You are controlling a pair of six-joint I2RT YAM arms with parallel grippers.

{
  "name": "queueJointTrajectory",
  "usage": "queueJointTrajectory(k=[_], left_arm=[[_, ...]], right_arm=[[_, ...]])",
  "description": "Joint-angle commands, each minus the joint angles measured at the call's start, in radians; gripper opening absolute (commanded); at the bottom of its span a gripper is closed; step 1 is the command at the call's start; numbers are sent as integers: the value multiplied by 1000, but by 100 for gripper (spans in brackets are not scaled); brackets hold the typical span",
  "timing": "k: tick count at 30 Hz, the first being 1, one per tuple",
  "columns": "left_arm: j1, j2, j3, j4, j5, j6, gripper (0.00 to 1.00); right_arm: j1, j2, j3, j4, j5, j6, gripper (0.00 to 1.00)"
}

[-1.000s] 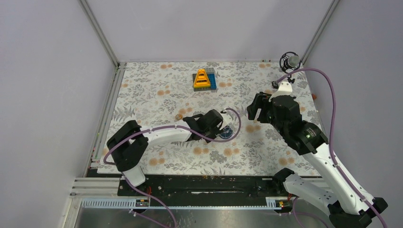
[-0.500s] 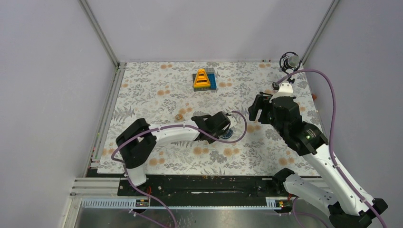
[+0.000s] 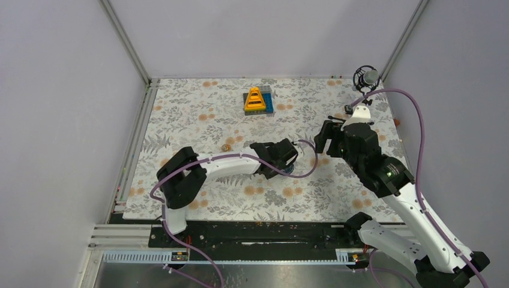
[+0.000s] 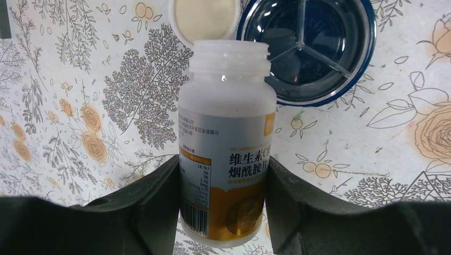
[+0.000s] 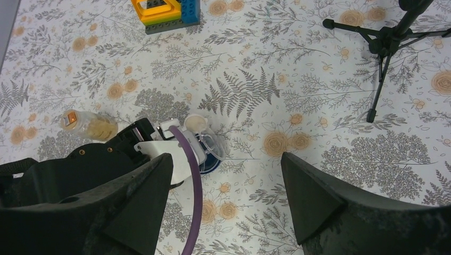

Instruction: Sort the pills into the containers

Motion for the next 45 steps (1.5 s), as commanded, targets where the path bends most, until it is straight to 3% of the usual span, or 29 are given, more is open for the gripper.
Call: queueJointTrajectory(k=[1, 45], left_arm=[[-25, -3, 53, -28, -50, 16, 0], [-85, 159, 263, -282, -191, 92, 0]], right_arm=[[-10, -20, -5, 17, 45, -6, 82], [-38, -34, -26, 5, 74, 13, 82]])
